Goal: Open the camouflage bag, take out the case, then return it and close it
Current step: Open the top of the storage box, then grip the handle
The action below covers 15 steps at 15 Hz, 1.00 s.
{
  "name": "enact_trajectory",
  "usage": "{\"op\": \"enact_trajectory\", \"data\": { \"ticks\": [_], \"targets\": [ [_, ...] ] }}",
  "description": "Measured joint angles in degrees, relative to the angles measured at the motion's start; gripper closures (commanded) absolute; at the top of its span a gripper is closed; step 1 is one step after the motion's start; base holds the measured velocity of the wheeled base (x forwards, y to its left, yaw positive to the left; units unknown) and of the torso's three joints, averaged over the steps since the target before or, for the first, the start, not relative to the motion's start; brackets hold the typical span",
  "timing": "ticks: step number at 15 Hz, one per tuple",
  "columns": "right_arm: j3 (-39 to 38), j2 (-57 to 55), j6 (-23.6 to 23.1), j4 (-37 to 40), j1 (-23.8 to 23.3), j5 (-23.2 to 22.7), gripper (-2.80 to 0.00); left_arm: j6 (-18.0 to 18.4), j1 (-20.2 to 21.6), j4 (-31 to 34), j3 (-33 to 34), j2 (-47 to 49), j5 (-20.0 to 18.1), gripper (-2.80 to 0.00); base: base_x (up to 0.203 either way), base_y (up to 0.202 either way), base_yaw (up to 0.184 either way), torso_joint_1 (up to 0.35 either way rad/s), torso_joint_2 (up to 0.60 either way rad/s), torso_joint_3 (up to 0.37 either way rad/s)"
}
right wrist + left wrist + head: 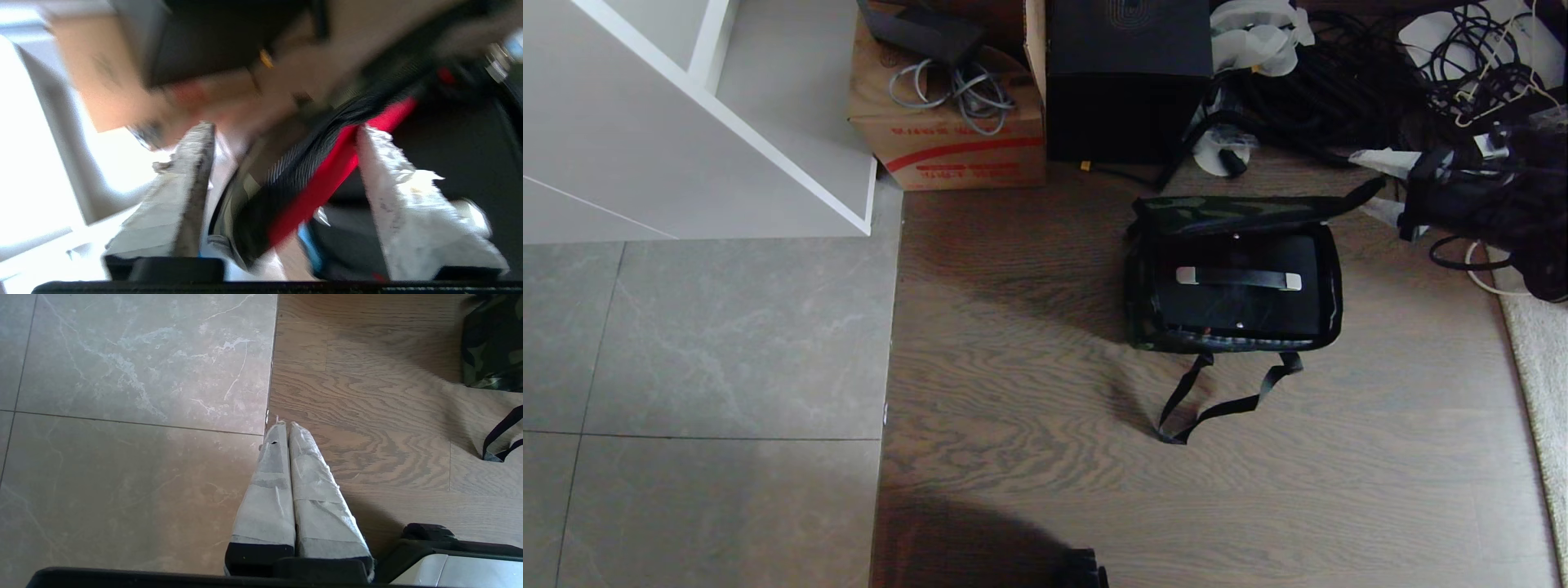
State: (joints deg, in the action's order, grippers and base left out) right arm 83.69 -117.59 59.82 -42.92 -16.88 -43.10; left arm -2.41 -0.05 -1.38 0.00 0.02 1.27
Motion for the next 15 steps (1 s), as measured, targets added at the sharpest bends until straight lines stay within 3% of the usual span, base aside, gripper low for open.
{"op": "enact_trajectory", "data": {
  "ticks": [2, 15],
  "targets": [
    [2.34, -0.38, 3.82, -1.2, 0.0, 0.69, -2.8, 0.0, 0.0, 0.0, 0.0, 0.0, 0.02, 0.0, 0.0, 0.0, 0.0, 0.0, 0.0, 0.0],
    [9.22, -6.12, 3.74, -8.93, -0.12, 2.59, -2.8, -0.01, 0.0, 0.0, 0.0, 0.0, 0.0, 0.0, 0.0, 0.0, 0.0, 0.0, 0.0, 0.0]
  ]
}}
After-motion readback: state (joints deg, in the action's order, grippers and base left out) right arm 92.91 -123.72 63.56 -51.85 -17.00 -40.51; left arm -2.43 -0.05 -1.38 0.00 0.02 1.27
